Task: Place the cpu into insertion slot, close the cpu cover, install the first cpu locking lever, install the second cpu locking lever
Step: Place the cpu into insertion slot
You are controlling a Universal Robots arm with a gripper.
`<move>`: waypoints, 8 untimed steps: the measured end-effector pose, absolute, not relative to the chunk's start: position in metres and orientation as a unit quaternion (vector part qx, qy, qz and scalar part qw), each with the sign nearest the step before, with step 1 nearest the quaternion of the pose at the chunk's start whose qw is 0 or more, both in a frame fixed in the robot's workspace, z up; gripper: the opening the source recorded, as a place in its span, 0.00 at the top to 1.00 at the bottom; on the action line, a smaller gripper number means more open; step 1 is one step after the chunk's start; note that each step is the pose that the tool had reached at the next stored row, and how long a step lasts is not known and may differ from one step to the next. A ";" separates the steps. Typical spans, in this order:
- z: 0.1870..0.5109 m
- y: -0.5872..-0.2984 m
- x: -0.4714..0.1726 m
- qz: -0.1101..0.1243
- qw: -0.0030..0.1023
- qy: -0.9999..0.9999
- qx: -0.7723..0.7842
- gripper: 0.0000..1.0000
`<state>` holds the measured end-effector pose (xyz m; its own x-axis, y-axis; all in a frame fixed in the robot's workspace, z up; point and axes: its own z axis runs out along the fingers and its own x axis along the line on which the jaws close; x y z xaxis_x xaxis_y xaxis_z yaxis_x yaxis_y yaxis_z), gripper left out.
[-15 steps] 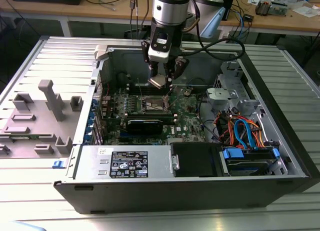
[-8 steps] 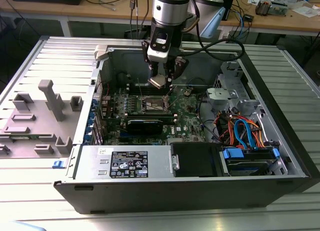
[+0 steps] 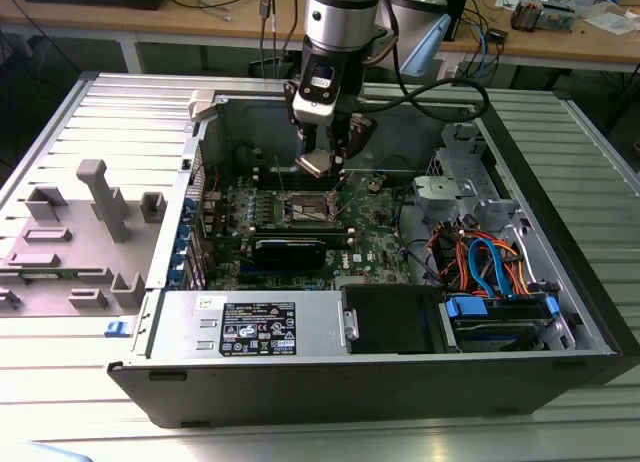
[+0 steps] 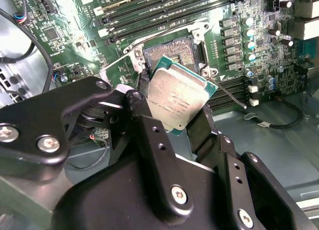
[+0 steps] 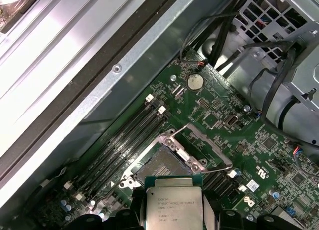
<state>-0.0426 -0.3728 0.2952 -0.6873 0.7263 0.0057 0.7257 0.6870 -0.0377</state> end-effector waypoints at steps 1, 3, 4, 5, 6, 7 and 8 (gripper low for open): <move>0.295 -0.373 -0.043 0.016 0.010 -0.918 -0.397 0.45; 0.295 -0.373 -0.043 0.016 0.010 -0.917 -0.398 0.45; 0.295 -0.373 -0.043 0.016 0.010 -0.916 -0.400 0.45; 0.295 -0.373 -0.043 0.016 0.010 -0.916 -0.400 0.45; 0.295 -0.373 -0.043 0.016 0.010 -0.916 -0.402 0.45; 0.295 -0.373 -0.043 0.016 0.010 -0.915 -0.403 0.45; 0.295 -0.373 -0.043 0.016 0.010 -0.914 -0.404 0.45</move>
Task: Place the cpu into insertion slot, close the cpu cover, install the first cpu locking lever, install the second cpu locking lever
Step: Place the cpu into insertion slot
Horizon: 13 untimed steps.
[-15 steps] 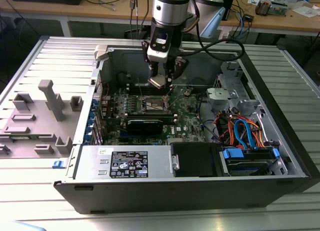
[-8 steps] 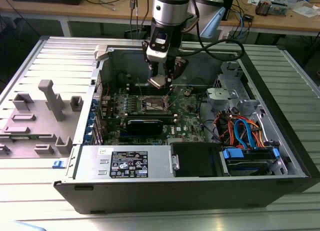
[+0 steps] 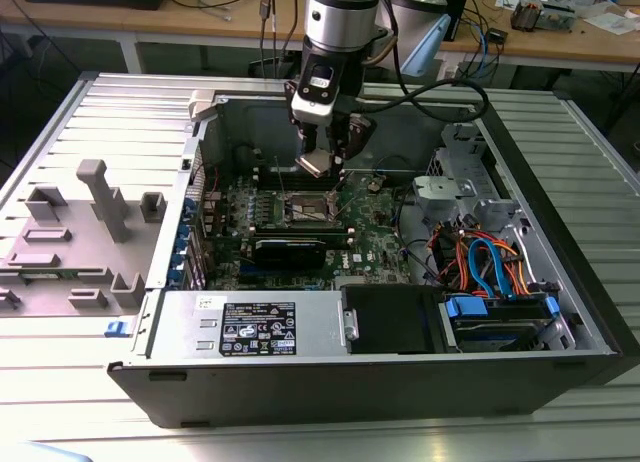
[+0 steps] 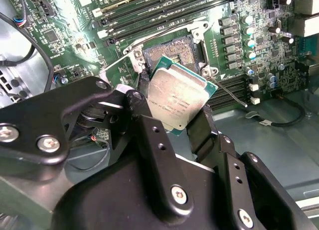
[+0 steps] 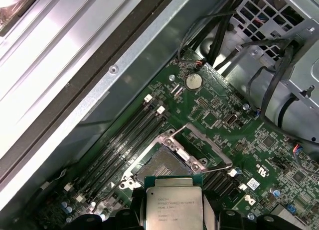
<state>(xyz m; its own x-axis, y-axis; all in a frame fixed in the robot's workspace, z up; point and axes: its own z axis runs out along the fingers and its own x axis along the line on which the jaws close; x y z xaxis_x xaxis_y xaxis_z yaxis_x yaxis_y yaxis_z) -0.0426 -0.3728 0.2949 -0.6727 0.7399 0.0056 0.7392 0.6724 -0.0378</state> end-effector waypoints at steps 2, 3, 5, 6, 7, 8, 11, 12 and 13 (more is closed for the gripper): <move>0.295 -0.373 -0.043 0.016 0.010 -0.913 -0.408 0.45; 0.295 -0.373 -0.043 0.016 0.010 -0.912 -0.409 0.45; 0.295 -0.373 -0.043 0.016 0.010 -0.912 -0.411 0.45; 0.295 -0.373 -0.043 0.016 0.010 -0.911 -0.413 0.45; 0.295 -0.373 -0.043 0.016 0.010 -0.910 -0.414 0.45; 0.295 -0.373 -0.043 0.016 0.010 -0.910 -0.415 0.45; 0.295 -0.373 -0.043 0.016 0.010 -0.908 -0.419 0.45; 0.295 -0.373 -0.043 0.016 0.010 -0.907 -0.420 0.45; 0.295 -0.373 -0.043 0.016 0.010 -0.907 -0.421 0.45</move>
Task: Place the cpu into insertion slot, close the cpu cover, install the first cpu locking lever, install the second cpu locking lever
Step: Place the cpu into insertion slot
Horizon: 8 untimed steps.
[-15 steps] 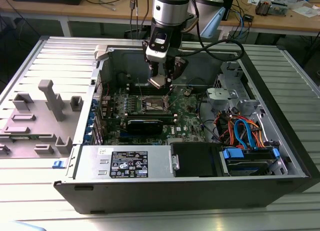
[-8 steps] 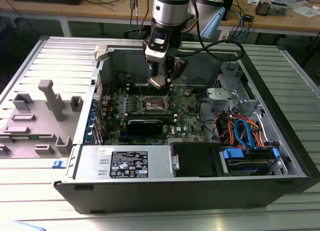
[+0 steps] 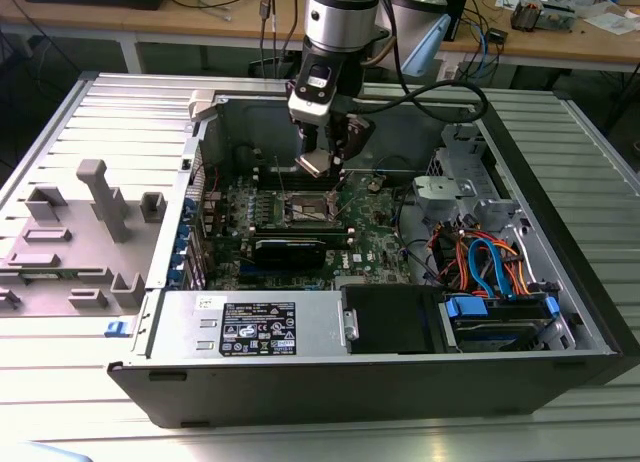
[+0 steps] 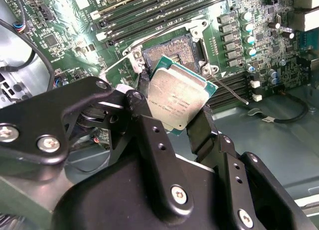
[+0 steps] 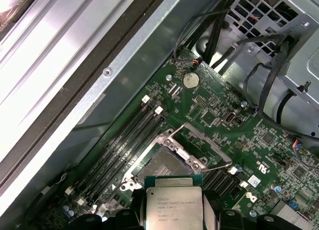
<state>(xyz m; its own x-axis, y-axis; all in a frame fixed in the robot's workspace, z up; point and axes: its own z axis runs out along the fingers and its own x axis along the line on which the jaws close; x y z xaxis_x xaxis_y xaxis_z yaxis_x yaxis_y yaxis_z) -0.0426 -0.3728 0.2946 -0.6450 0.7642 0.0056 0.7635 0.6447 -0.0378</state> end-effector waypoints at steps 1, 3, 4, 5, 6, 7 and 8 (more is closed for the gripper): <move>0.295 -0.373 -0.043 0.016 0.011 -0.906 -0.423 0.45; 0.295 -0.373 -0.043 0.016 0.011 -0.905 -0.424 0.45; 0.295 -0.373 -0.043 0.016 0.011 -0.905 -0.425 0.45; 0.295 -0.373 -0.043 0.016 0.011 -0.904 -0.427 0.45; 0.295 -0.373 -0.043 0.016 0.011 -0.904 -0.428 0.45; 0.295 -0.373 -0.043 0.016 0.011 -0.903 -0.428 0.45; 0.295 -0.373 -0.043 0.016 0.011 -0.903 -0.429 0.45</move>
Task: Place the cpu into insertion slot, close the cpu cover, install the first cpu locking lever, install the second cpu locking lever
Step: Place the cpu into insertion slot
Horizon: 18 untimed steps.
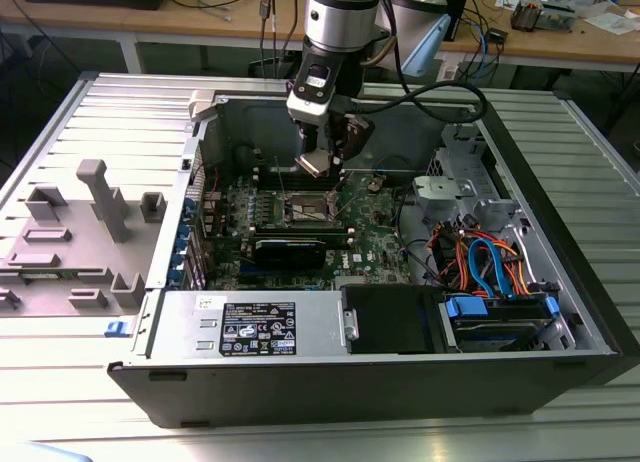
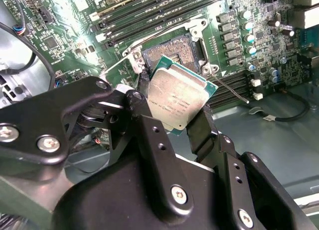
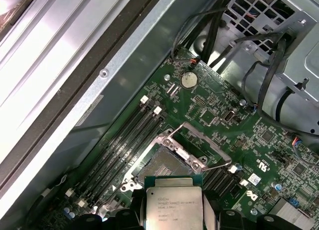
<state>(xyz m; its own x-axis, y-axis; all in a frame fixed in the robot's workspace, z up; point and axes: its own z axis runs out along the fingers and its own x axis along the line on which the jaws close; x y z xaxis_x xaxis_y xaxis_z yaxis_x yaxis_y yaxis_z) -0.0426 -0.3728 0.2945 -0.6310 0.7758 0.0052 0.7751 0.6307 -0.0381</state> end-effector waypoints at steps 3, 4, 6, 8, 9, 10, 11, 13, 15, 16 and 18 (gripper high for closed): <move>0.295 -0.373 -0.043 0.016 0.010 -0.902 -0.432 0.45; 0.295 -0.373 -0.043 0.016 0.010 -0.901 -0.433 0.45; 0.294 -0.373 -0.043 0.016 0.010 -0.900 -0.435 0.45; 0.294 -0.373 -0.043 0.016 0.010 -0.899 -0.437 0.45; 0.294 -0.373 -0.043 0.017 0.010 -0.899 -0.438 0.45; 0.294 -0.373 -0.043 0.017 0.010 -0.898 -0.440 0.45; 0.294 -0.373 -0.043 0.017 0.010 -0.897 -0.441 0.45; 0.294 -0.373 -0.043 0.017 0.010 -0.896 -0.444 0.45; 0.294 -0.373 -0.043 0.017 0.010 -0.895 -0.445 0.45; 0.294 -0.373 -0.043 0.017 0.010 -0.895 -0.446 0.45; 0.294 -0.373 -0.043 0.017 0.010 -0.894 -0.447 0.45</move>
